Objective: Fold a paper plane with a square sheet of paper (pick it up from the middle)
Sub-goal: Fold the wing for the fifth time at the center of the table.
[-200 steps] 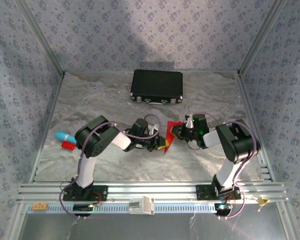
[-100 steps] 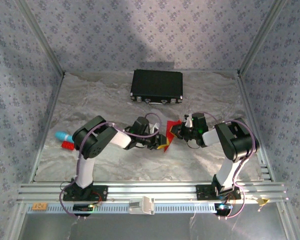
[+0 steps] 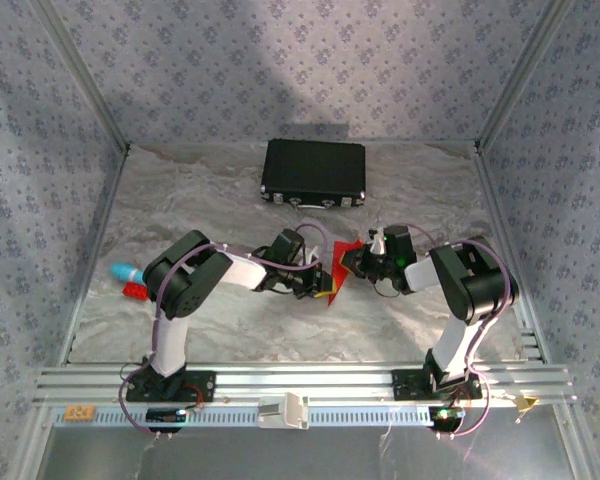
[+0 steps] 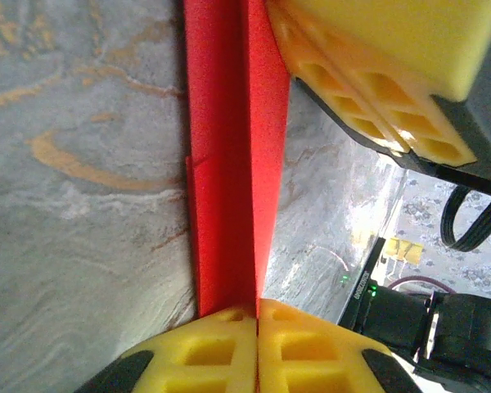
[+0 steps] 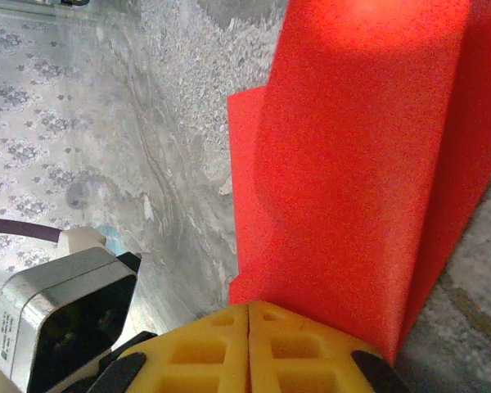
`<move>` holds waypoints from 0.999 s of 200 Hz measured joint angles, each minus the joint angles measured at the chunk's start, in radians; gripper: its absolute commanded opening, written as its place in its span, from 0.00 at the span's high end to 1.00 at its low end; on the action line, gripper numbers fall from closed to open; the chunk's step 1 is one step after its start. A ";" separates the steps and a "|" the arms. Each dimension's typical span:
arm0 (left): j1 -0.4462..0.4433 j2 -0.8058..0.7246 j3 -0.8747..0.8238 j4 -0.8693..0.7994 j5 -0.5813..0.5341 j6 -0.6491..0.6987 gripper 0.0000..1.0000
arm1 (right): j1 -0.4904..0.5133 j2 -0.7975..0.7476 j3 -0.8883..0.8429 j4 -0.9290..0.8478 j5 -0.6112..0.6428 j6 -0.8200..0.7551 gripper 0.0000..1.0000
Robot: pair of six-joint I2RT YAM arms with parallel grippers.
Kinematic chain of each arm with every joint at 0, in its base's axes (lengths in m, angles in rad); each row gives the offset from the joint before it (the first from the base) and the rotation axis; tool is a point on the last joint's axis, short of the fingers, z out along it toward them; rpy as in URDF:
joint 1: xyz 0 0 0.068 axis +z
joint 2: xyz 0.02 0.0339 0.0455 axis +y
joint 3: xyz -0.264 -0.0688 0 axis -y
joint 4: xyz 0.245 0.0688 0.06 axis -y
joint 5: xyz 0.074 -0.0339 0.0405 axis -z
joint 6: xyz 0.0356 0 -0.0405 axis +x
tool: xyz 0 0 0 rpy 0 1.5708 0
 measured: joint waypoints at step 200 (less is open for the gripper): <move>-0.012 -0.092 -0.006 -0.209 -0.100 0.150 0.88 | 0.018 -0.006 0.011 -0.032 0.035 0.000 0.93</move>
